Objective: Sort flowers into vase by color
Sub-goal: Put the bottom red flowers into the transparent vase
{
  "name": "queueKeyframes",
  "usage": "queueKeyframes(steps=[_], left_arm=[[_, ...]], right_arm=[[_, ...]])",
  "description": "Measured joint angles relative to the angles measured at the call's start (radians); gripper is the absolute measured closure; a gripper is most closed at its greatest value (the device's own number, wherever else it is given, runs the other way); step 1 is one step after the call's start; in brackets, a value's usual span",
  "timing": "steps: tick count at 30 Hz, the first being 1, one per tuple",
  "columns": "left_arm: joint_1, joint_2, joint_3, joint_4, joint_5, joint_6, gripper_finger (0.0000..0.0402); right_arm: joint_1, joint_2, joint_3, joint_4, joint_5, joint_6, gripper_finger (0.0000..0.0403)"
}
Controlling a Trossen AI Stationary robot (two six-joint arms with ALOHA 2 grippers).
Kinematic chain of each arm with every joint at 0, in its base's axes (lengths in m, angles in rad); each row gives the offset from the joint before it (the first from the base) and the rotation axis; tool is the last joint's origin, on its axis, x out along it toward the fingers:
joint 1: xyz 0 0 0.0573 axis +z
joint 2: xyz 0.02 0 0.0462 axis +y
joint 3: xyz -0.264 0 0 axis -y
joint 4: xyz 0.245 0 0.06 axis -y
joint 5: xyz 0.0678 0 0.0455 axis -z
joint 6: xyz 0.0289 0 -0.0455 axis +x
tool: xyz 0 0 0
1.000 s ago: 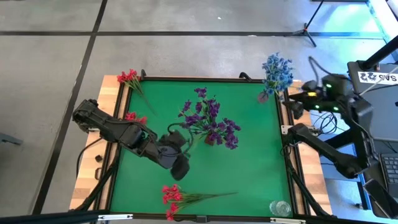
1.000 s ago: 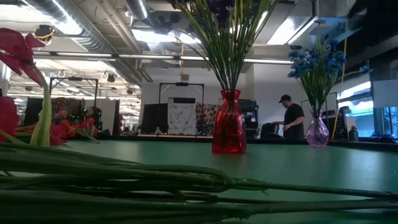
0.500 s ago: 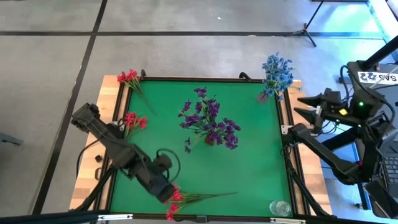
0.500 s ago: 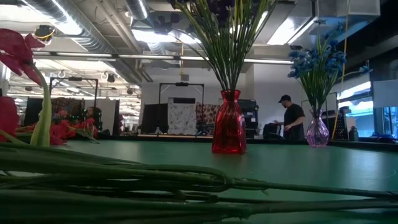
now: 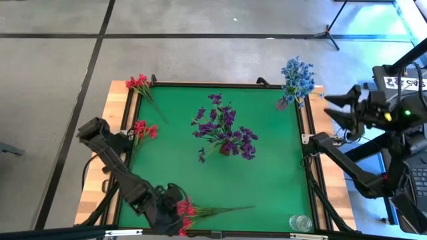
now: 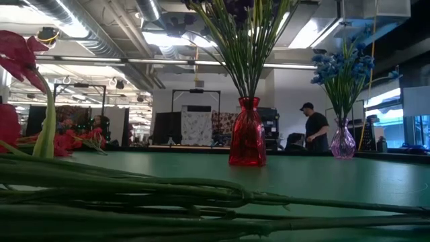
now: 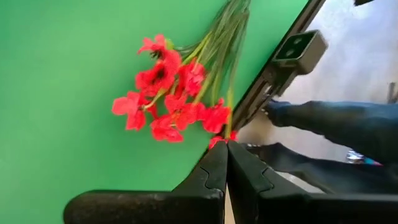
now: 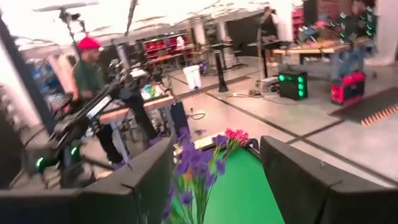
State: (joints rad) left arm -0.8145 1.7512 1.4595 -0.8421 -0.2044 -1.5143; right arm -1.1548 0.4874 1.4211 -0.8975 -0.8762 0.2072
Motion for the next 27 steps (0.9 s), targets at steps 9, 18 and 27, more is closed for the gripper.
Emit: queueKeyframes(steps=[9, 18, 27], left_arm=[[-0.059, 0.000, -0.032, -0.018, -0.073, 0.006, 0.0399], [-0.049, 0.000, -0.032, -0.041, -0.102, 0.002, 0.0399], [-0.050, 0.000, -0.032, -0.040, -0.062, -0.189, 0.0399]], right_arm=[[-0.050, 0.183, -0.002, 0.091, -0.161, 0.060, 0.0162], [-0.049, 0.290, -0.002, 0.249, -0.283, 0.080, 0.0162], [0.309, 0.317, -0.003, 0.252, -0.185, 0.046, 0.0162]])
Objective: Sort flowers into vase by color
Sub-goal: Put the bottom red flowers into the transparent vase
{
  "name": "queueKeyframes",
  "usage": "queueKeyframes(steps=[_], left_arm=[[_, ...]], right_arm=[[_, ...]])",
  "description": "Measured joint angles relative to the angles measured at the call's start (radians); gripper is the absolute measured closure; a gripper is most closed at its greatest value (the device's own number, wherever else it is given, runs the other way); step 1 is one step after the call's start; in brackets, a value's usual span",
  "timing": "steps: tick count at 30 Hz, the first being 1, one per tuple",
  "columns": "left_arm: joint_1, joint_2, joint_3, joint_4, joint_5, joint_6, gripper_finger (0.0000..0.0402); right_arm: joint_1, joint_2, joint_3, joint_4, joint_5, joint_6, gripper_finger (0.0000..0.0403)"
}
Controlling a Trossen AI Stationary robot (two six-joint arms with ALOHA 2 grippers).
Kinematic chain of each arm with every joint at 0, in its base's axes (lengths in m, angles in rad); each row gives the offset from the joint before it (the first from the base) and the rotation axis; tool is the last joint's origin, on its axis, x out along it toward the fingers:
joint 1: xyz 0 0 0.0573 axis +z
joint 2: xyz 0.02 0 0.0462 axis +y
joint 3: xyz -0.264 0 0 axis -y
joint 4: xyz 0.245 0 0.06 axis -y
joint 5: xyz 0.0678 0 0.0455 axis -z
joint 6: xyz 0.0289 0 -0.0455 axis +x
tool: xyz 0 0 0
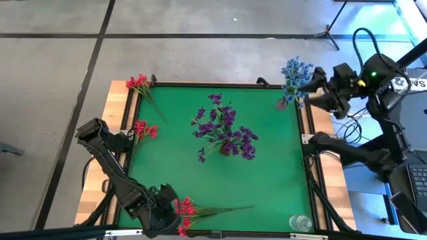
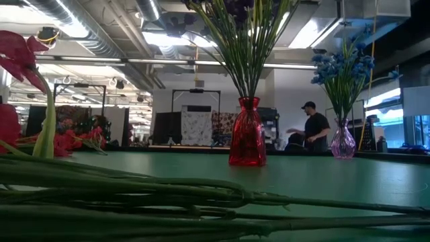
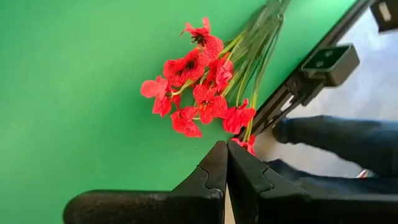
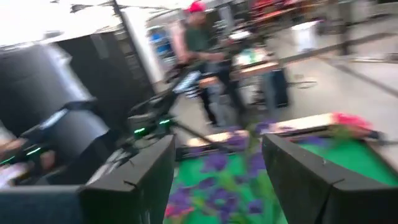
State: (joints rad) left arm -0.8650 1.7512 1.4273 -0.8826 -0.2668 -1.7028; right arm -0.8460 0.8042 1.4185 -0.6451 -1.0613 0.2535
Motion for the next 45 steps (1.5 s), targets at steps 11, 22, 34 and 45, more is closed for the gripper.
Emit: queueKeyframes(steps=[11, 22, 34, 45], left_arm=[[0.016, 0.000, 0.000, 0.001, -0.019, -0.315, 0.0399], [0.076, 0.000, 0.000, 0.017, 0.052, -0.412, 0.0399], [0.069, -0.001, 0.000, -0.044, 0.139, -0.025, 0.0399], [-0.017, -0.002, 0.000, -0.208, 0.022, 0.391, 0.0399]], right_arm=[[0.655, 0.036, 0.000, -0.023, -0.028, -0.129, 0.0162], [1.089, 0.103, 0.000, -0.275, 0.052, -0.201, 0.0162], [1.466, 0.226, 0.000, -0.205, 0.787, -0.019, 0.0162], [1.594, 0.619, 0.000, -0.058, 1.148, 0.218, 0.0162]])
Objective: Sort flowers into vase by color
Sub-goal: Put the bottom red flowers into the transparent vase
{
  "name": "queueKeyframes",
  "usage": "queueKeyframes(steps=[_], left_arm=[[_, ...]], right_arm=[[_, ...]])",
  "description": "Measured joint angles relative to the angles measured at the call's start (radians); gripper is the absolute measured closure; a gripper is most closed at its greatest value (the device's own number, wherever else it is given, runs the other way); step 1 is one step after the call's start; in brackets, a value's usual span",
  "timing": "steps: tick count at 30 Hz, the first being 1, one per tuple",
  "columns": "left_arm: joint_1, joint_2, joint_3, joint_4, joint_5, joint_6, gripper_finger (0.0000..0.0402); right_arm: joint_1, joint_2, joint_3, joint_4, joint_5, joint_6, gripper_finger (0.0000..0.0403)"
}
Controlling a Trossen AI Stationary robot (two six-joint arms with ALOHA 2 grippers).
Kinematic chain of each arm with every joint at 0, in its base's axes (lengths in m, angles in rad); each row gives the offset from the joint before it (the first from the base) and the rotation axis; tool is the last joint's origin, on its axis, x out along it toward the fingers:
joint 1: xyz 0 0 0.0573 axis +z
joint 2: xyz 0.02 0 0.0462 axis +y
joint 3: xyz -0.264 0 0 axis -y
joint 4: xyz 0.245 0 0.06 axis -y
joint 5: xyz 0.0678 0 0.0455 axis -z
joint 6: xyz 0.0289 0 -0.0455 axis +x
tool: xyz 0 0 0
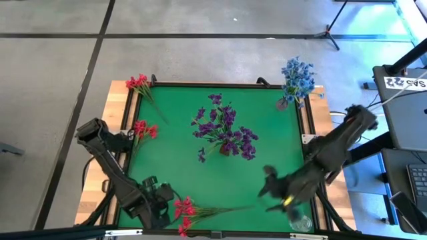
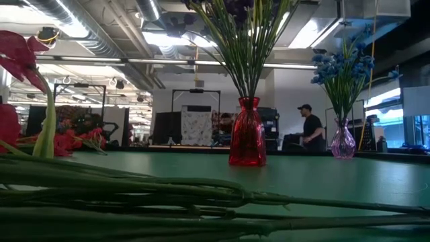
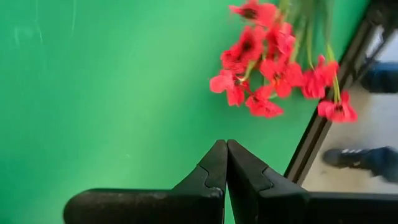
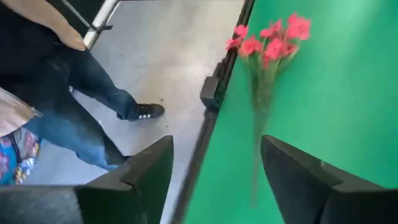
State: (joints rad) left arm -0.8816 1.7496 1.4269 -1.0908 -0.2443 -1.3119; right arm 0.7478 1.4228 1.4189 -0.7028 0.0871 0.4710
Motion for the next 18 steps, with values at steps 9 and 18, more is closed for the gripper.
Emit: queueKeyframes(steps=[9, 18], left_arm=[[-0.103, 0.000, 0.000, 0.003, -0.202, 0.119, 0.0399], [-0.149, 0.000, 0.000, 0.003, -0.245, 0.118, 0.0399]], right_arm=[[-0.001, 0.298, 0.000, 0.226, 0.066, 0.177, 0.0162], [-0.023, 0.474, 0.000, 0.313, 0.114, 0.073, 0.0162]])
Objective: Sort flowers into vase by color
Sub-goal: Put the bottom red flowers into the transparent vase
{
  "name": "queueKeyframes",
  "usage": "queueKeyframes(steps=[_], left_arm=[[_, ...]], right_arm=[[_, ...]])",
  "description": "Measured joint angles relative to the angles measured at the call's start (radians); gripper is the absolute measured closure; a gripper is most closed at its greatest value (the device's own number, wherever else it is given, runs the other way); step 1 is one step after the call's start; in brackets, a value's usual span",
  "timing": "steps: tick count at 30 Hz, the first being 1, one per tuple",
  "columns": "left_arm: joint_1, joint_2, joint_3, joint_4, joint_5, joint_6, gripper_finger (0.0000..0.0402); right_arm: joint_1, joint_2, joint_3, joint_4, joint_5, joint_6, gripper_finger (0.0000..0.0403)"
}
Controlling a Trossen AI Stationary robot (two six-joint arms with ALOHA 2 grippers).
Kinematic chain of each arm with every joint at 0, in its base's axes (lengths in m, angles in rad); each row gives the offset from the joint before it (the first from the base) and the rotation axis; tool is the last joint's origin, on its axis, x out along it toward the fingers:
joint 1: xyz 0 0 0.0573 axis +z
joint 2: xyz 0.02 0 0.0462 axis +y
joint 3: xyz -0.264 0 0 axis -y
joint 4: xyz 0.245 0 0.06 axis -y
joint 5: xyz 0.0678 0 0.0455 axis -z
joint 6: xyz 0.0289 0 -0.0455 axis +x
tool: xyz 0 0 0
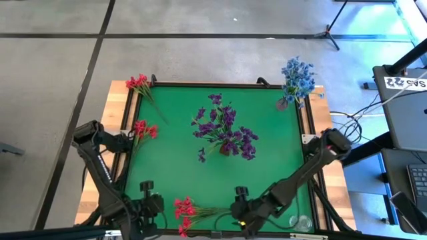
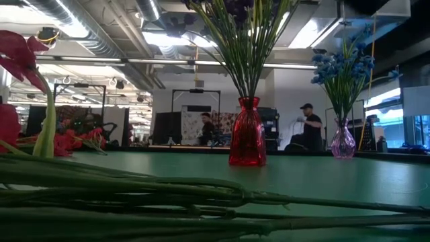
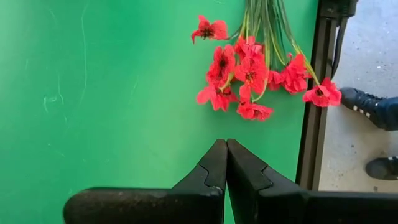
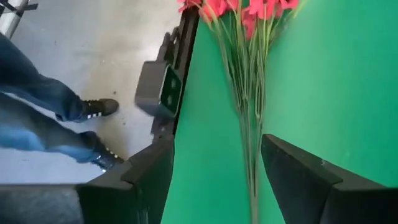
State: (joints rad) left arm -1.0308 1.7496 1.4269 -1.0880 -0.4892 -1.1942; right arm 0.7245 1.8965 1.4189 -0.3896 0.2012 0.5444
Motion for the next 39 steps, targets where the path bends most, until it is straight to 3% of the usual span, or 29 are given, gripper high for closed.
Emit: queueKeyframes(steps=[16, 22, 39], left_arm=[[0.030, 0.000, 0.000, -0.002, -0.045, 0.000, 0.0399], [0.038, 0.000, 0.000, -0.003, -0.045, 0.000, 0.0399], [0.075, 0.000, 0.000, -0.004, -0.045, 0.002, 0.0399]], right_arm=[[-0.132, 0.233, 0.000, 0.428, -0.010, -0.284, 0.0162], [-0.151, 0.301, 0.000, 0.546, -0.010, -0.317, 0.0162], [-0.148, 0.313, 0.003, 0.372, -0.101, -0.341, 0.0172]])
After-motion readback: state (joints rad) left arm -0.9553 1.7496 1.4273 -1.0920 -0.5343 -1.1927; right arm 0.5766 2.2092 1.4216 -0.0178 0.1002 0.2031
